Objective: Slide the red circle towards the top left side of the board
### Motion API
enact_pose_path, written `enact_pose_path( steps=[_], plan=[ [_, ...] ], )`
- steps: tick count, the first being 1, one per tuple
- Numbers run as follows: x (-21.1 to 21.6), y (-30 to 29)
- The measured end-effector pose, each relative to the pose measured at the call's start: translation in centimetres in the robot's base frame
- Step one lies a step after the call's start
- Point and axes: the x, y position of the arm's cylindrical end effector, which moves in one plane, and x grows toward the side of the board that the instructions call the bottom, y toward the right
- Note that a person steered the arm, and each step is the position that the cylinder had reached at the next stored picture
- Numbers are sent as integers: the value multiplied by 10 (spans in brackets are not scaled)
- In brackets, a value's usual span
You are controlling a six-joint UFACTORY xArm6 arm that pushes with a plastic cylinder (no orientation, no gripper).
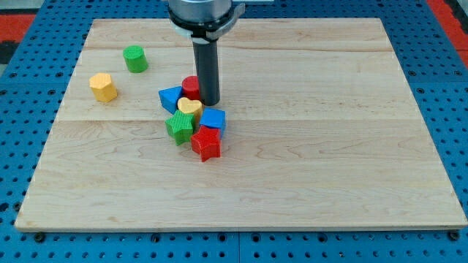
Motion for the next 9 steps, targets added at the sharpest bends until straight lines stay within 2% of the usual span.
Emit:
enact_pose_path(
  steps=[2,3,4,5,6,8,9],
  plan=[
    [-42,0],
    [-10,29],
    [-8,2],
    [-25,-54],
    [-85,-56],
    [-93,-60],
    [-113,-129]
  ],
)
